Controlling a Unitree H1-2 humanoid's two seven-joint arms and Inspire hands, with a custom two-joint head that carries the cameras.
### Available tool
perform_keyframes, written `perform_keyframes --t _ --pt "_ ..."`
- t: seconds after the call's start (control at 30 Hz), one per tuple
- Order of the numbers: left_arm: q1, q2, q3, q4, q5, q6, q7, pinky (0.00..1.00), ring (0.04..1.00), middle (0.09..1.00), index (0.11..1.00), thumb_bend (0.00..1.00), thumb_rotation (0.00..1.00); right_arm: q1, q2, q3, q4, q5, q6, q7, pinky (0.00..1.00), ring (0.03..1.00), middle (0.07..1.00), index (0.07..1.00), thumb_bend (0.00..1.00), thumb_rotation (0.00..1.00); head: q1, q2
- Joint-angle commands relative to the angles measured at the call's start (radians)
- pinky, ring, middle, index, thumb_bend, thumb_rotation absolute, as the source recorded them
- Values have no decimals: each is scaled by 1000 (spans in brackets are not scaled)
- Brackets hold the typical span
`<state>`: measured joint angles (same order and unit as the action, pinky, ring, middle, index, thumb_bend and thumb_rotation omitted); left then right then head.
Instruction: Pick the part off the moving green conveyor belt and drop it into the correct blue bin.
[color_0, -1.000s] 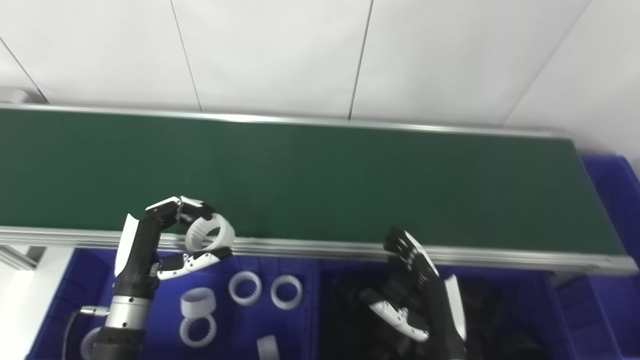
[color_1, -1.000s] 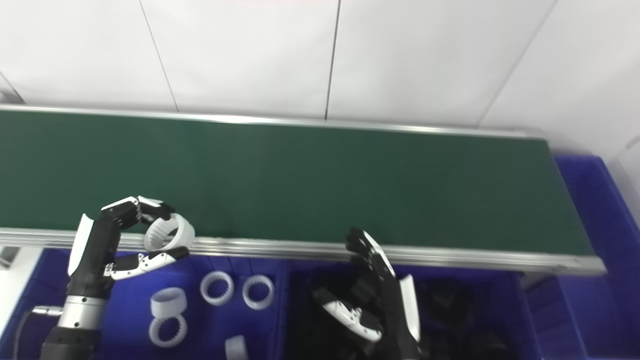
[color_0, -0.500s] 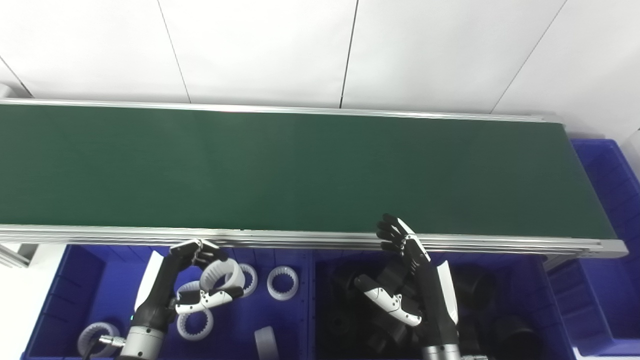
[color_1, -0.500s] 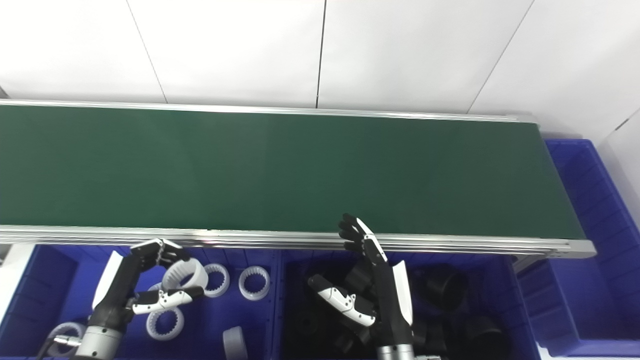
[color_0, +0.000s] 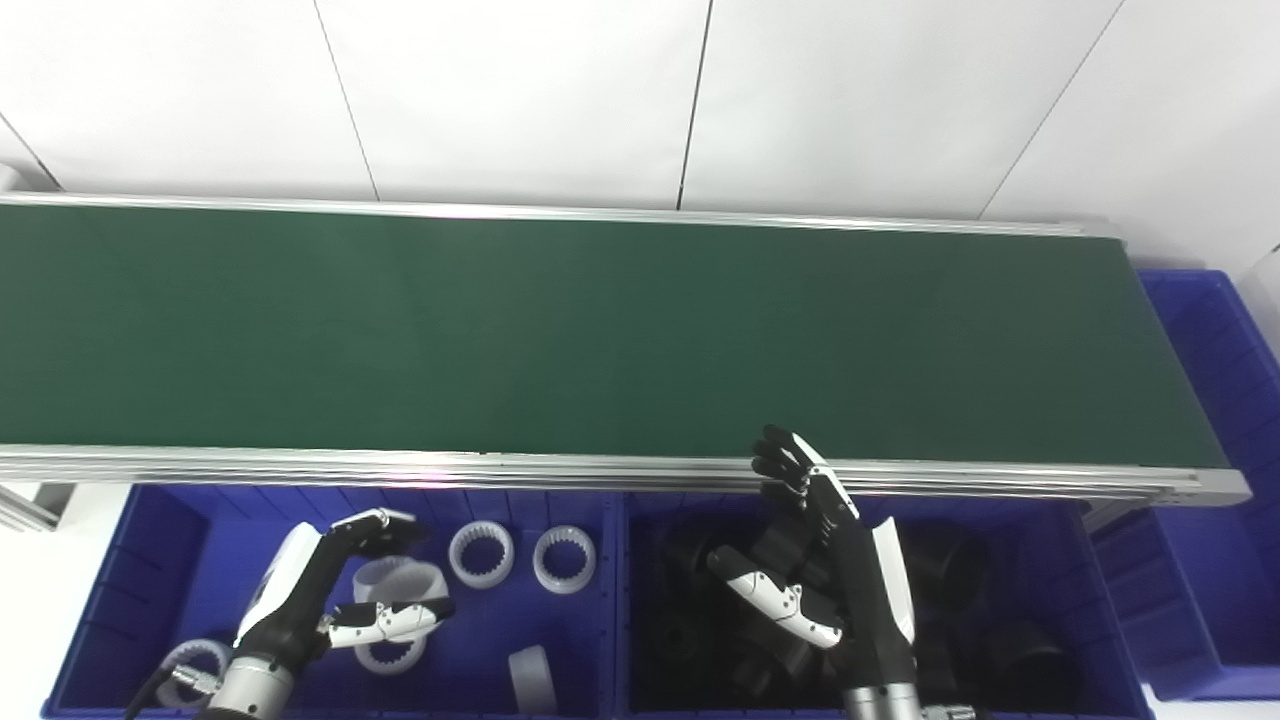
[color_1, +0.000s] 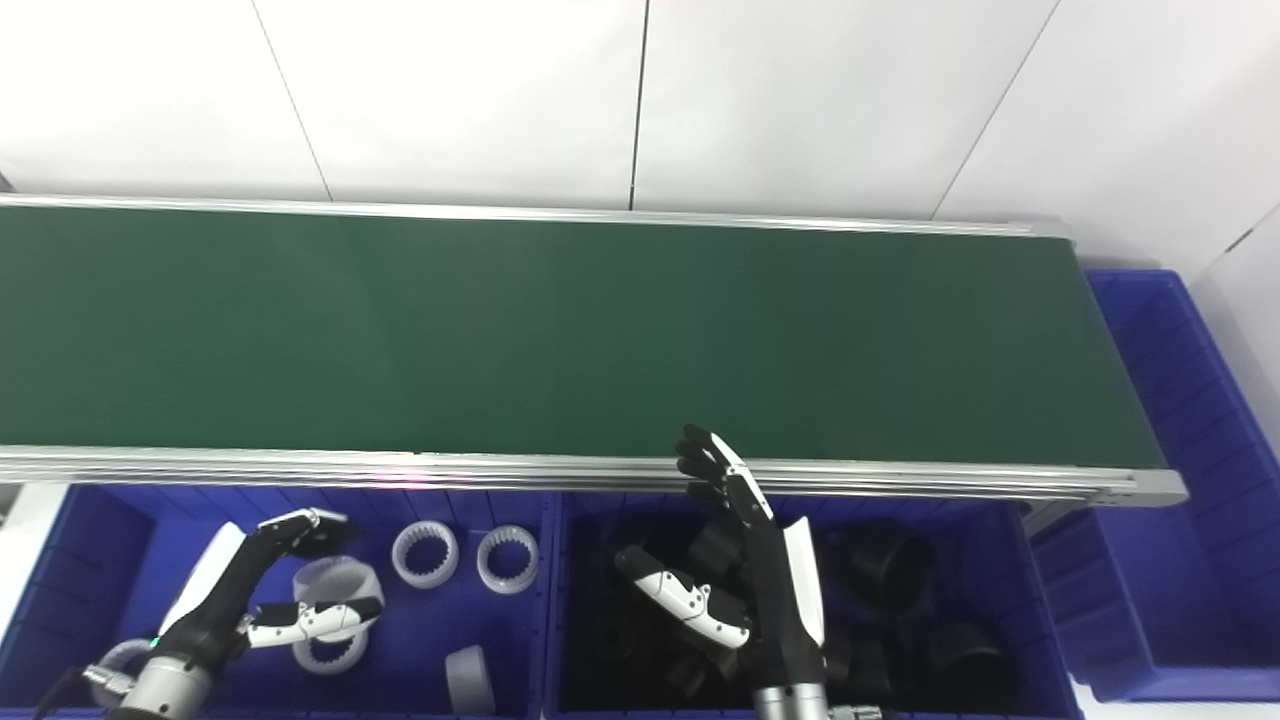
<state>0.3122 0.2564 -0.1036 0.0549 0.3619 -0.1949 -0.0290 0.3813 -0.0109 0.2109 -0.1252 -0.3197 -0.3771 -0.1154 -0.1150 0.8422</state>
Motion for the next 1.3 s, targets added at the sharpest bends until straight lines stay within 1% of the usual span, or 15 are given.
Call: perform_keyframes --t 0.0,0.03,0.07,0.13,0.2,0.23,0.33,0.4,0.5,0.63,0.73,0.83,0.97,1.03,1.27 --pt "4 -4 6 -24 -48 -109 26 846 917 943 922 989 508 -1 7 -3 -30 -2 -6 4 726 792 822 861 697 484 0 1" --pt "4 -7 7 -19 -60 -136 29 843 915 941 923 995 510 0 7 -3 -30 -4 -6 3 724 791 821 860 699 488 0 1" --pt "3 -13 8 -15 -101 -185 25 841 914 940 923 999 512 0 7 -3 -31 -6 -4 4 724 791 821 860 700 490 -7 0" --pt "-1 -13 -3 -17 -164 -248 21 832 899 925 914 1000 510 1 7 -3 -33 -8 0 4 723 791 821 862 700 496 -9 -1" --pt "-4 -12 -21 -42 -220 -272 17 807 868 900 904 1000 497 1 6 -3 -33 -7 1 5 724 790 821 862 707 504 -8 -2" --pt "-5 -13 -28 -56 -244 -275 13 794 852 879 890 1000 482 1 6 -3 -32 -6 1 6 726 791 823 863 703 497 -8 -2" --pt "-4 -26 -42 -109 -321 -275 -18 784 841 856 861 1000 464 1 6 -2 -29 -9 0 6 724 790 824 862 699 491 -10 -8" --pt "-3 -33 -45 -135 -345 -275 -34 772 833 847 845 1000 472 2 7 -2 -27 -10 -1 5 723 788 823 861 700 490 -9 -8" --pt "-9 -58 -46 -173 -379 -275 -59 746 798 826 819 1000 438 4 8 0 -23 -6 5 9 728 792 825 866 706 498 -11 -15" --pt "-15 -87 -31 -180 -414 -275 -98 731 772 813 808 1000 434 4 12 3 -21 -7 3 7 725 793 824 865 708 494 -13 -16" --pt "-16 -105 -13 -177 -430 -275 -127 736 776 814 809 1000 417 4 12 4 -21 0 10 14 733 798 829 869 714 507 -11 -16" --pt "-17 -117 1 -176 -393 -275 -122 718 765 806 805 1000 427 4 14 4 -23 0 16 20 738 800 831 873 715 507 -12 -17" --pt "-16 -126 13 -173 -393 -275 -136 719 765 804 803 1000 412 1 18 2 -18 -1 16 22 737 801 834 875 711 499 -14 -15" --pt "-15 -128 18 -164 -404 -275 -151 735 774 811 810 992 395 1 21 2 -20 -6 21 23 731 796 831 875 719 516 -16 -16" --pt "-23 -138 37 -144 -411 -275 -177 735 771 807 807 995 402 -2 26 1 -15 -9 16 20 723 793 830 874 723 518 -20 -16"
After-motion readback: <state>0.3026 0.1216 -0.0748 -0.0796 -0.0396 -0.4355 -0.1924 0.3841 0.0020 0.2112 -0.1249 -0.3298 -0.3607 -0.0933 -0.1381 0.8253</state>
